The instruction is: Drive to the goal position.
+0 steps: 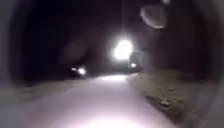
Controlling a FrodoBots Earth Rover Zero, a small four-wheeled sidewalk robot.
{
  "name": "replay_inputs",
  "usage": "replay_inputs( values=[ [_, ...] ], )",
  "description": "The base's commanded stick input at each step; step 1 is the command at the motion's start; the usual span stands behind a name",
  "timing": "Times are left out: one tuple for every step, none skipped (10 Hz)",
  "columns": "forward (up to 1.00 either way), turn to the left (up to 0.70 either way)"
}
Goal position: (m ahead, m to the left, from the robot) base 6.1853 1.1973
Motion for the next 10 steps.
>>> replay_inputs(
  values=[
    [1.00,0.00],
    [1.00,0.00],
    [1.00,0.00],
    [1.00,0.00],
    [1.00,0.00],
    [1.00,0.00],
    [1.00,0.00],
    [1.00,0.00],
    [1.00,0.09],
    [1.00,0.21]
  ],
)
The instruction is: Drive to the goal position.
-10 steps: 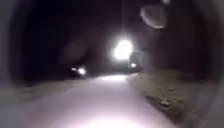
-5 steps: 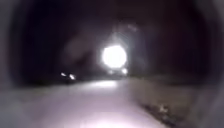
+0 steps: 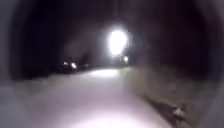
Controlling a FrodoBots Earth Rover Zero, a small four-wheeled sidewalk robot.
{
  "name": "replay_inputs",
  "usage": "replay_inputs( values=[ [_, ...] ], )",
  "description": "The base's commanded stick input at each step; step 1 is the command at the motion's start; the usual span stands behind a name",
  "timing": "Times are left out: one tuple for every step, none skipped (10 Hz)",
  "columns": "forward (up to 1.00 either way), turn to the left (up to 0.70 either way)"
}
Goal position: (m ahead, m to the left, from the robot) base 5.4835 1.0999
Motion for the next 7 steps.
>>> replay_inputs(
  values=[
    [1.00,0.33],
    [1.00,0.40],
    [1.00,0.40],
    [1.00,0.35],
    [1.00,0.29],
    [1.00,0.23],
    [1.00,0.16]
  ],
)
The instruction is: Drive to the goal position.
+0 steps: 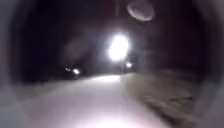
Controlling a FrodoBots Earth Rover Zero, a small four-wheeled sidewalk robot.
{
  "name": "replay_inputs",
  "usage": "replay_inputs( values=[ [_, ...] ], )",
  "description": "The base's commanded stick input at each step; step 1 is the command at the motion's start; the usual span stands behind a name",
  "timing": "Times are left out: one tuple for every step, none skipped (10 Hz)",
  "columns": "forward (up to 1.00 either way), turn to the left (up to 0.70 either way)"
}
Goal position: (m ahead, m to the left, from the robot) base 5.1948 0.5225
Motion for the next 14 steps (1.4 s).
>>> replay_inputs(
  values=[
    [1.00,0.10],
    [1.00,0.04],
    [1.00,0.00],
    [1.00,0.00],
    [1.00,0.00],
    [1.00,0.00],
    [1.00,0.00],
    [1.00,0.00],
    [1.00,0.00],
    [1.00,0.00],
    [1.00,0.00],
    [1.00,-0.01],
    [1.00,-0.10],
    [1.00,-0.19]
  ],
)
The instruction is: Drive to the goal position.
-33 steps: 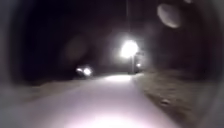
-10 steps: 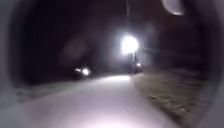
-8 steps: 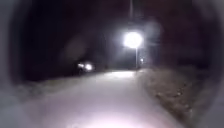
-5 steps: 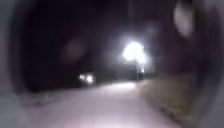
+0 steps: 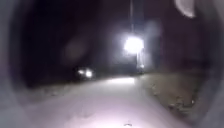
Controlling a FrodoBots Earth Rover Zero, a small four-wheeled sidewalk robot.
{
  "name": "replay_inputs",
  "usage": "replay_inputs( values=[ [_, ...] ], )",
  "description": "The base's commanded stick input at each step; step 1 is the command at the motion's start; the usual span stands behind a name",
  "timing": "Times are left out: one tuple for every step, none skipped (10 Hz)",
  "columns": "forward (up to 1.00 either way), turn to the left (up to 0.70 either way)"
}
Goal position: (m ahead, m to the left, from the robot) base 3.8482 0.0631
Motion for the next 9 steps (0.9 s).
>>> replay_inputs(
  values=[
    [1.00,-0.29],
    [1.00,-0.38],
    [1.00,-0.34],
    [1.00,-0.26],
    [1.00,-0.17],
    [1.00,-0.09],
    [1.00,-0.01],
    [1.00,0.00],
    [1.00,0.00]
  ],
)
